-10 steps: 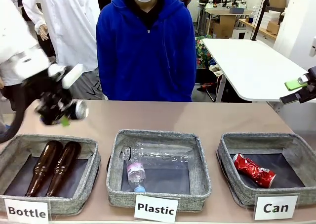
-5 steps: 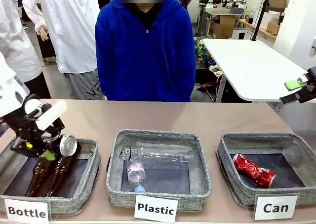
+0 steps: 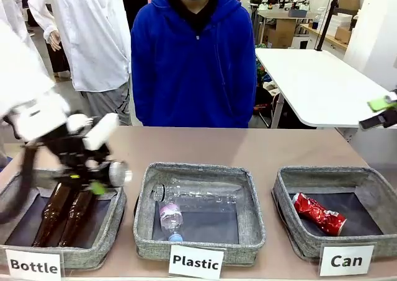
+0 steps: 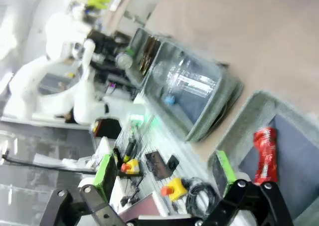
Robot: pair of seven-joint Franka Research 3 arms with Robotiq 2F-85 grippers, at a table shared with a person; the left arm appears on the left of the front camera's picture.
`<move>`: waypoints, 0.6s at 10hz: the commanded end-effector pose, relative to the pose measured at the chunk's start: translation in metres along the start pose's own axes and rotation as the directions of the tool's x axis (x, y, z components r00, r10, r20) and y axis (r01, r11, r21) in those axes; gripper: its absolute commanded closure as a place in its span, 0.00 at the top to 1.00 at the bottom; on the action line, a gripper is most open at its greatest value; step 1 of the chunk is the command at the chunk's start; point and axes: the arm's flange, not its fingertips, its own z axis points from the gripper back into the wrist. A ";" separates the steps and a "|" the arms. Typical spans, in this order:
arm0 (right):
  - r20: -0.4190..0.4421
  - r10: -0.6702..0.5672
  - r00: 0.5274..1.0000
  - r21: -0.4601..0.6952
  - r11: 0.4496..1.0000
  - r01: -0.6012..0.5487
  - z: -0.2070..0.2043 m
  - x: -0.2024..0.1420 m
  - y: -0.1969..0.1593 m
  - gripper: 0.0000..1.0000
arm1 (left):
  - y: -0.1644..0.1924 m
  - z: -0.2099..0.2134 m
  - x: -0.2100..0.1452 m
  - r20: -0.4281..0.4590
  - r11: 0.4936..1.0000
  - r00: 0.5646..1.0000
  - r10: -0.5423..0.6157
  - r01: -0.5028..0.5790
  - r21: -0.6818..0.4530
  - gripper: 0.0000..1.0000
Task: Sort the can waste into the basket.
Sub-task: Pick up the can waste from the table and place it in the right Fabric basket.
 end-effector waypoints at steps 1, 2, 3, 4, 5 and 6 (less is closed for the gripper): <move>-0.176 -0.052 0.983 -0.003 0.999 0.052 0.040 -0.015 0.012 1.00 | 0.033 -0.001 0.104 0.060 1.000 0.998 -0.001 0.001 -0.006 0.38; -0.144 -0.102 0.984 -0.121 0.989 0.085 0.057 -0.028 0.010 1.00 | 0.042 0.003 0.159 0.020 0.999 1.000 0.022 -0.022 0.044 0.38; -0.153 -0.128 0.980 -0.249 0.964 0.087 0.077 -0.047 0.008 1.00 | 0.051 0.007 0.202 0.029 0.998 1.000 0.009 -0.011 0.058 0.38; -0.166 -0.129 0.978 -0.352 0.934 0.064 0.098 -0.067 0.004 1.00 | 0.065 0.009 0.240 0.037 0.999 0.999 -0.001 -0.001 0.050 0.38; -0.179 -0.116 0.977 -0.389 0.920 0.038 0.116 -0.090 0.001 1.00 | 0.079 0.005 0.279 0.052 1.000 0.999 -0.009 0.008 0.023 0.38; -0.180 -0.119 0.976 -0.430 0.902 0.031 0.133 -0.111 -0.002 1.00 | 0.099 -0.012 0.324 0.070 1.000 0.997 -0.013 0.014 -0.009 0.38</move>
